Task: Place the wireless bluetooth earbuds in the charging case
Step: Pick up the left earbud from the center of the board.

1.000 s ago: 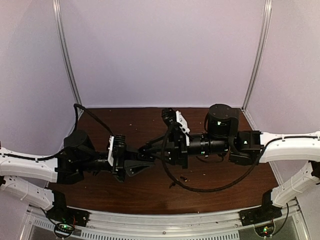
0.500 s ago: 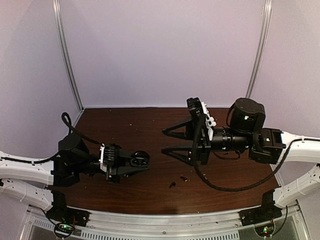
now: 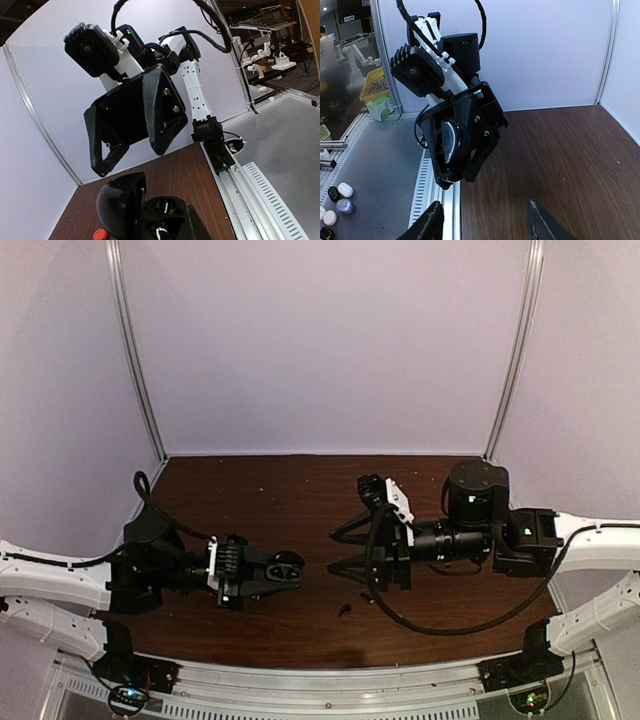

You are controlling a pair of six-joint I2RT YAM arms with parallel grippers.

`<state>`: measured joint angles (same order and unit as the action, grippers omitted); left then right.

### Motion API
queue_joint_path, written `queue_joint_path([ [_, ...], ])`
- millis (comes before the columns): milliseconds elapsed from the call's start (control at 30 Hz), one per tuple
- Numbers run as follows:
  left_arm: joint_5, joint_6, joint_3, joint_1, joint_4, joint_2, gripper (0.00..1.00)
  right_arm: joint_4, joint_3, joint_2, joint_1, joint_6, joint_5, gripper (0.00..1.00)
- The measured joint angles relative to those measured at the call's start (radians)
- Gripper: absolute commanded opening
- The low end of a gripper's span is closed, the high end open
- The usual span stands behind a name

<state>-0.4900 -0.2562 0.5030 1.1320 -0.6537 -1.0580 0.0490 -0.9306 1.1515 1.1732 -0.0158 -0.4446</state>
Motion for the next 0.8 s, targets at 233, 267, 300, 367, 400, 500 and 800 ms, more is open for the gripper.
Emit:
queue_joint_path([
  [233,0.014,0.072,-0.045,-0.012,-0.038,0.002,0.15,-0.028,0.04,-0.001,-0.01,0.003,0.004,0.53],
  [267,0.016,0.09,-0.058,-0.018,-0.047,0.002,0.15,-0.051,0.048,-0.002,-0.014,0.004,0.011,0.53],
  [300,0.017,0.109,-0.072,-0.025,-0.056,0.004,0.15,-0.077,0.055,0.0,-0.018,0.004,0.021,0.53],
  [367,0.018,0.147,-0.098,-0.04,-0.082,0.01,0.15,-0.131,0.062,0.01,-0.022,0.004,0.039,0.52],
  [400,0.018,0.166,-0.113,-0.051,-0.095,0.016,0.15,-0.155,0.064,0.022,-0.024,0.004,0.052,0.51],
  [500,0.018,0.218,-0.142,-0.08,-0.13,0.03,0.15,-0.217,0.061,0.091,-0.032,0.003,0.095,0.48],
  [800,0.018,0.293,-0.172,-0.112,-0.195,0.058,0.15,-0.248,0.099,0.299,-0.177,0.076,0.09,0.42],
])
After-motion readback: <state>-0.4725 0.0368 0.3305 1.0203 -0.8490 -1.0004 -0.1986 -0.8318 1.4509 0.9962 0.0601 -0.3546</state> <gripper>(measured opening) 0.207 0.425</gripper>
